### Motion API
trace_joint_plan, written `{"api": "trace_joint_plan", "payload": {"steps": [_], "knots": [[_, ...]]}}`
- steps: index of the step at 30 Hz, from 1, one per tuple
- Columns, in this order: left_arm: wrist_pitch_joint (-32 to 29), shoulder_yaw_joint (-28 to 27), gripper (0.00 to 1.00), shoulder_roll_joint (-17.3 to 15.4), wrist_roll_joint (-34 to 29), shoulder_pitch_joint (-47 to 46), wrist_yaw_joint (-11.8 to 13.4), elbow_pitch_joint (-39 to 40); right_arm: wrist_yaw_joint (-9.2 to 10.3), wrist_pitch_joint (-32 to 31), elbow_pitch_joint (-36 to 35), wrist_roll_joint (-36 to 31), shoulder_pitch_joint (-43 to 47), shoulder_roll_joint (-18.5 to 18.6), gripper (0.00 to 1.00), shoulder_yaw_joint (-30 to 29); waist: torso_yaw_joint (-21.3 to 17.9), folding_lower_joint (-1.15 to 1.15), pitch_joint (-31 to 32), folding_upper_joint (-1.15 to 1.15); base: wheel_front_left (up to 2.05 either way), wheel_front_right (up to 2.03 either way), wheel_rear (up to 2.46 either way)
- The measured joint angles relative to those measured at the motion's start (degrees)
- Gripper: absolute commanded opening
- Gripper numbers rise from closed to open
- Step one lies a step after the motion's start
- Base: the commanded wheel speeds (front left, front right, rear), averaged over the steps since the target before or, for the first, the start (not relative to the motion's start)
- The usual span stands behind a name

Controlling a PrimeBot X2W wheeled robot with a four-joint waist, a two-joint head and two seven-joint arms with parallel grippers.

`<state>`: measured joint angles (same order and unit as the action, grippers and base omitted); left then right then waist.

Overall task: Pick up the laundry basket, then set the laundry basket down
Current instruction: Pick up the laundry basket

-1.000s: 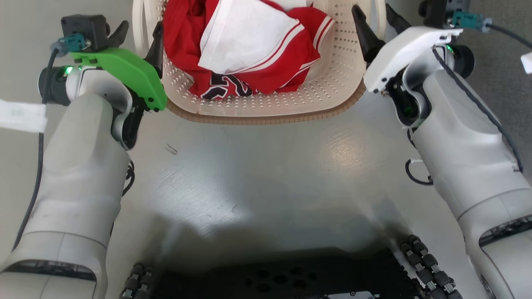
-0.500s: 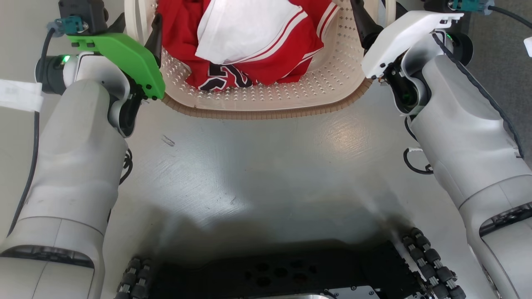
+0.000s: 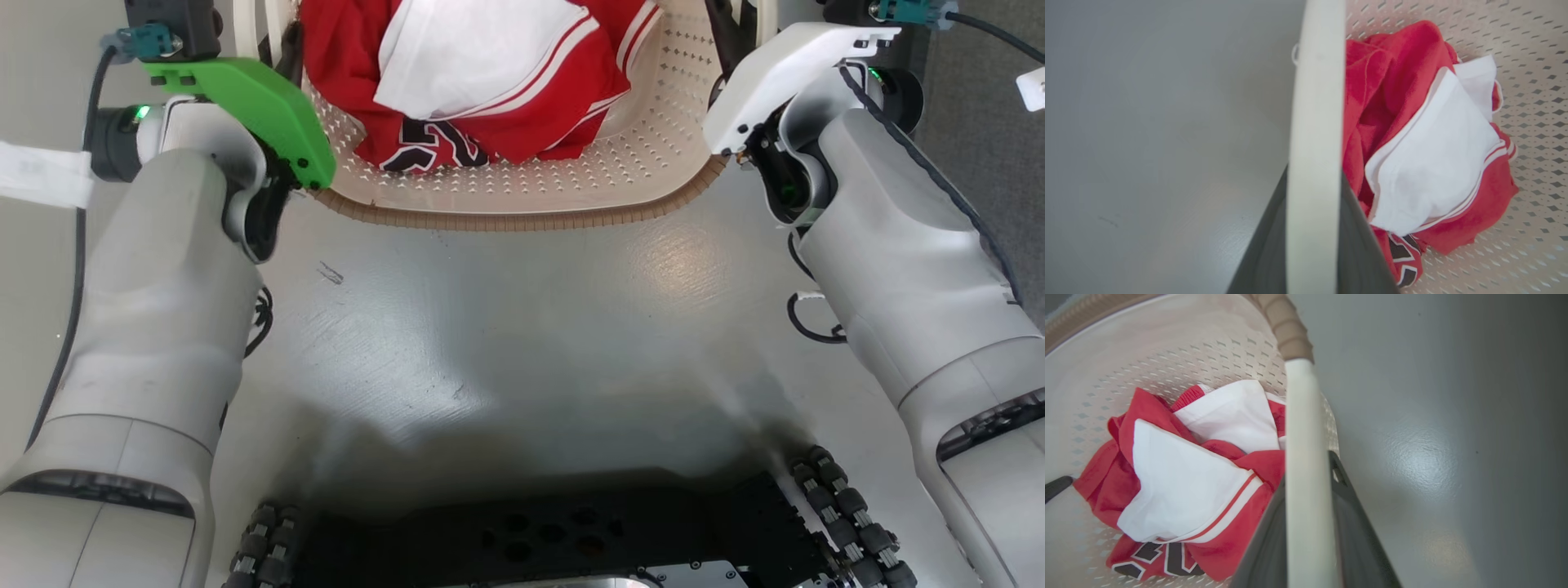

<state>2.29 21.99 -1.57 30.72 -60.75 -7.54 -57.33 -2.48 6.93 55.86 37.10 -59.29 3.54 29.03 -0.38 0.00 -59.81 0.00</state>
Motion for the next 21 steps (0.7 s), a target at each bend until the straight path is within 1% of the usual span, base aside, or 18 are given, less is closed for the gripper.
{"api": "trace_joint_plan", "payload": {"steps": [11, 15, 21], "knots": [[1.54, 1.57, 0.00, 0.21, 0.45, -0.36, 0.00, -2.66, -0.02, 2.49, 2.18, 1.77, -0.14, -0.10, 0.00, 2.13, 0.03, 0.00, 1.87, 0.00, 0.00, 0.00, 0.00], [-0.54, 2.49, 0.00, 0.41, 1.48, -0.26, 0.00, -4.95, -0.99, 1.86, 3.41, 2.33, -0.13, -0.11, 0.00, 3.74, 0.04, 0.00, 3.46, 0.00, 0.00, 0.00, 0.00], [-2.79, 3.49, 0.00, 0.73, 3.02, 0.32, -0.01, -6.76, -1.55, -0.27, 5.46, 2.96, -0.08, -0.24, 0.00, 5.33, 0.00, 0.00, 6.63, 0.00, 0.00, 0.00, 0.00]]}}
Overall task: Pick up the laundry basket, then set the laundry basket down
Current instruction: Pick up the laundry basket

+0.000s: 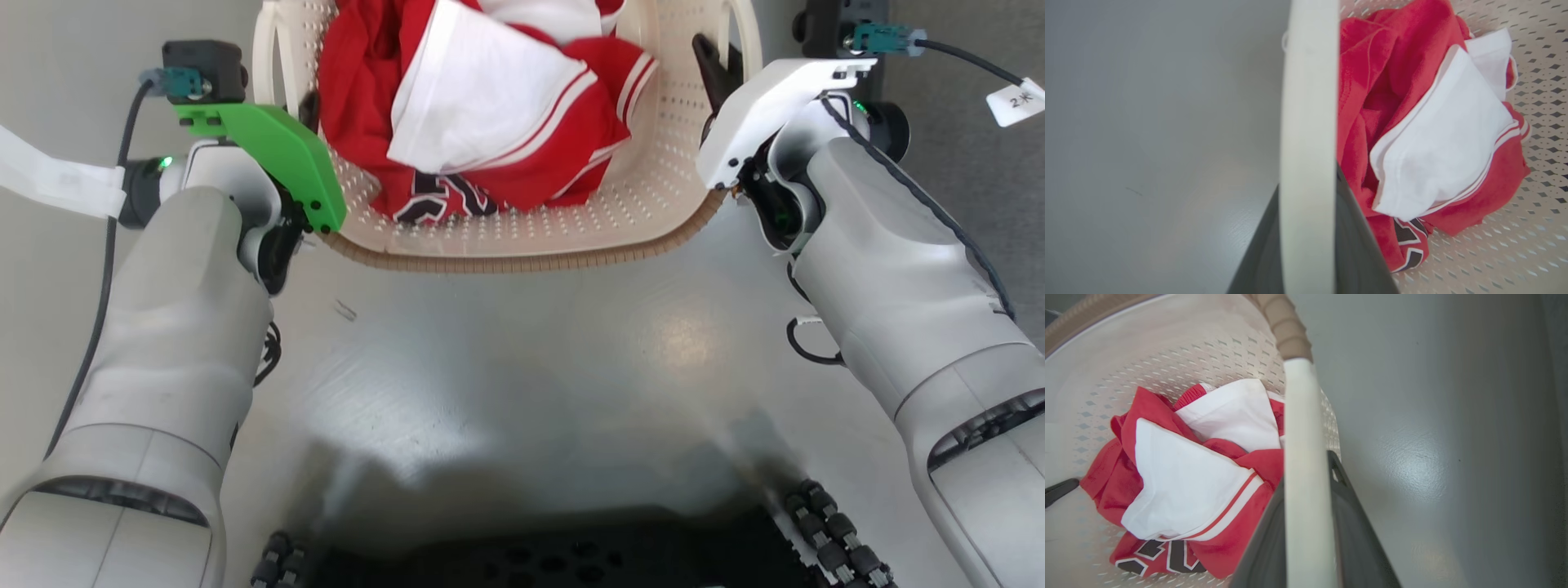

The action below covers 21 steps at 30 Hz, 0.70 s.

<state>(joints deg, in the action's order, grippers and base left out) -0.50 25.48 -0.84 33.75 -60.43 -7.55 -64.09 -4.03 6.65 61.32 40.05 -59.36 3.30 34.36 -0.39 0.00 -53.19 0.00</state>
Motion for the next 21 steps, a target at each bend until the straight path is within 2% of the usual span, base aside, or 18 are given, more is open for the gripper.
{"api": "trace_joint_plan", "payload": {"steps": [21], "knots": [[-5.36, 3.81, 0.00, 0.66, 4.33, 7.39, 0.00, -1.72, -1.15, -8.21, 3.14, 5.76, 5.60, -0.20, 0.00, 3.68, -0.35, 0.00, 14.57, 0.00, 0.00, 0.00, 0.00]]}}
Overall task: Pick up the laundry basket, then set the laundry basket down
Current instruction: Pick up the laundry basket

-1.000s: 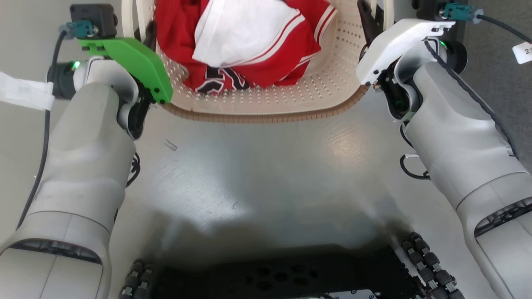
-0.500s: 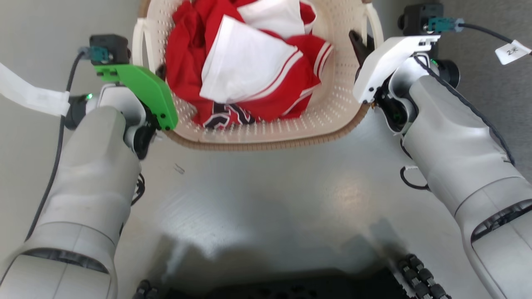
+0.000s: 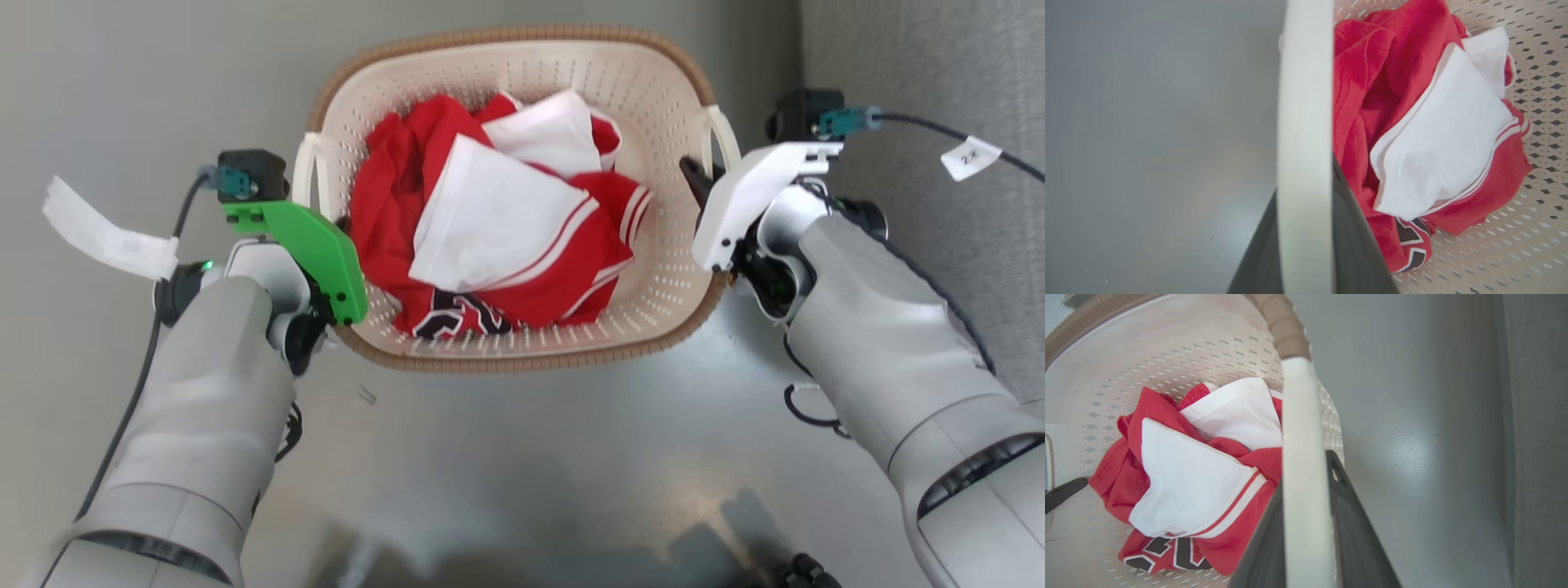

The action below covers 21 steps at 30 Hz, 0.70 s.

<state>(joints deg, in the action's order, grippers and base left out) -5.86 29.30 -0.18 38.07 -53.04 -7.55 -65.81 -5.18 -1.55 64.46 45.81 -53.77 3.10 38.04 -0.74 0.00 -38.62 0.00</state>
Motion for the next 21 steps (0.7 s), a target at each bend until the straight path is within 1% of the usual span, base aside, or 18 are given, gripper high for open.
{"api": "trace_joint_plan", "payload": {"steps": [12, 13, 20, 21], "knots": [[-1.25, 1.52, 0.00, 0.08, 1.86, 4.72, 0.00, 0.25, -0.29, -3.12, 0.37, 3.20, 4.88, 0.01, 0.00, 1.46, -0.41, 0.00, 8.91, 0.00, 0.00, 0.00, 0.00], [-1.25, 1.52, 0.00, 0.08, 1.86, 4.72, 0.00, 0.25, -0.29, -3.12, 0.37, 3.20, 4.88, 0.01, 0.00, 1.46, -0.41, 0.00, 8.91, 0.00, 0.00, 0.00, 0.00], [-1.75, 2.64, 0.00, 0.12, 3.50, 8.64, 0.00, 0.21, -0.35, -5.20, 0.52, 4.39, 8.35, -0.04, 0.00, 2.86, -0.66, 0.00, 14.16, 0.00, 0.00, 0.00, 0.00], [-2.14, 2.69, 0.00, 0.19, 3.92, 9.82, 0.00, -0.02, -0.35, -5.83, 0.57, 4.88, 9.40, -0.08, 0.00, 3.21, -0.73, 0.00, 15.65, 0.00, 0.00, 0.00, 0.00]]}}
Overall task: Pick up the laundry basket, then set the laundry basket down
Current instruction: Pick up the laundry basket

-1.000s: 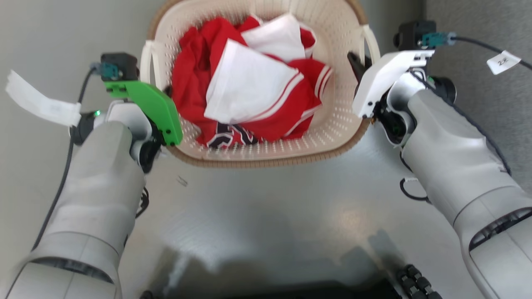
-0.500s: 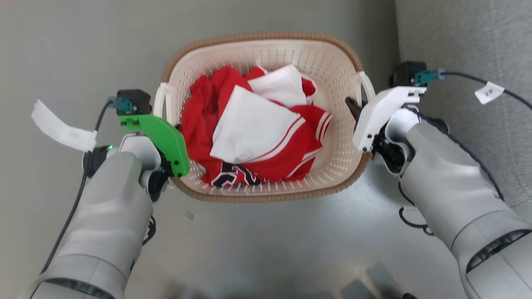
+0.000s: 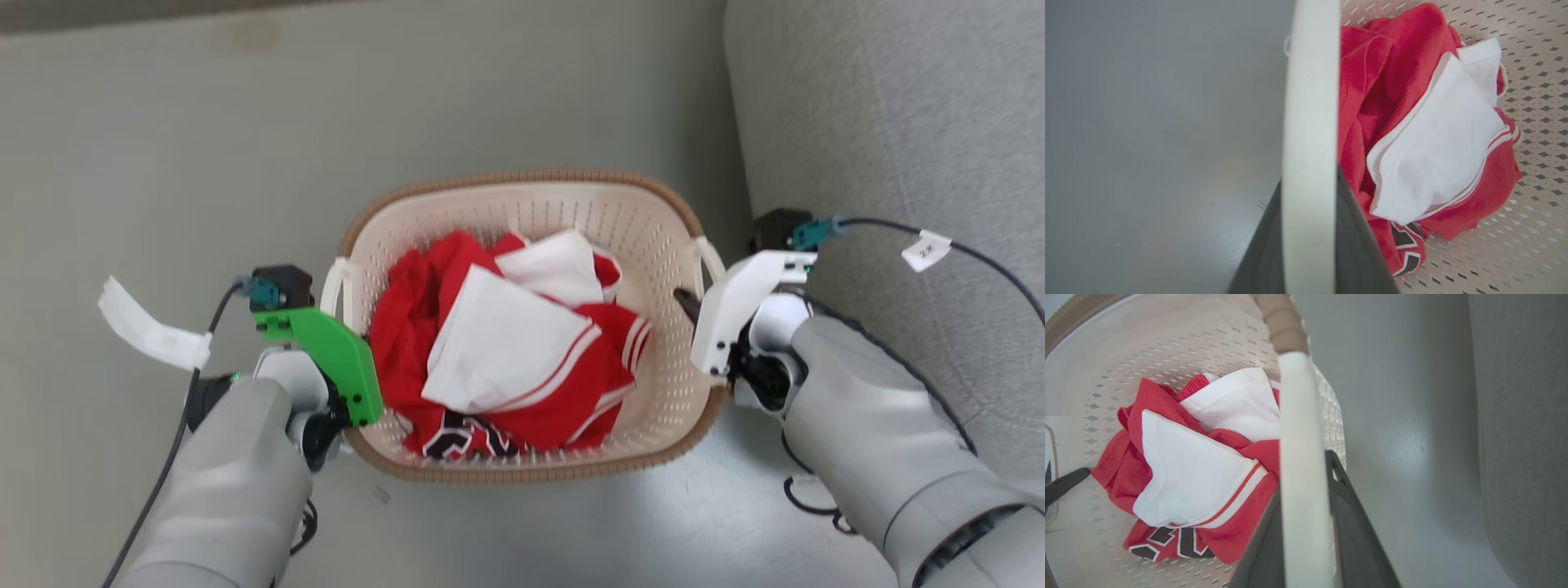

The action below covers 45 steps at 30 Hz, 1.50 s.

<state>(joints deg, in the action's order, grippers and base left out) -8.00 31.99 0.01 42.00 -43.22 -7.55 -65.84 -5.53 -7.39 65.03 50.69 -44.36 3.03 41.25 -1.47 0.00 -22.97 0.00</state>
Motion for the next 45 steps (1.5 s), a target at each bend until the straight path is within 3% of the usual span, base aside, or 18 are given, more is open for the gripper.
{"api": "trace_joint_plan", "payload": {"steps": [23, 45], "knots": [[-5.43, 1.69, 0.00, -0.27, 6.23, 10.38, 0.01, 0.37, -0.44, -8.60, 0.00, 4.79, 10.58, 0.19, 0.00, 3.87, -0.67, 0.00, 16.82, 0.00, 0.00, 0.00, 0.00], [-8.93, 3.11, 0.00, -0.91, 8.87, 12.09, 0.10, 1.63, -0.43, -13.44, -0.35, 5.87, 10.58, 0.49, 0.00, 5.56, -1.04, 0.00, 18.68, 0.00, 0.00, 0.00, 0.00]]}}
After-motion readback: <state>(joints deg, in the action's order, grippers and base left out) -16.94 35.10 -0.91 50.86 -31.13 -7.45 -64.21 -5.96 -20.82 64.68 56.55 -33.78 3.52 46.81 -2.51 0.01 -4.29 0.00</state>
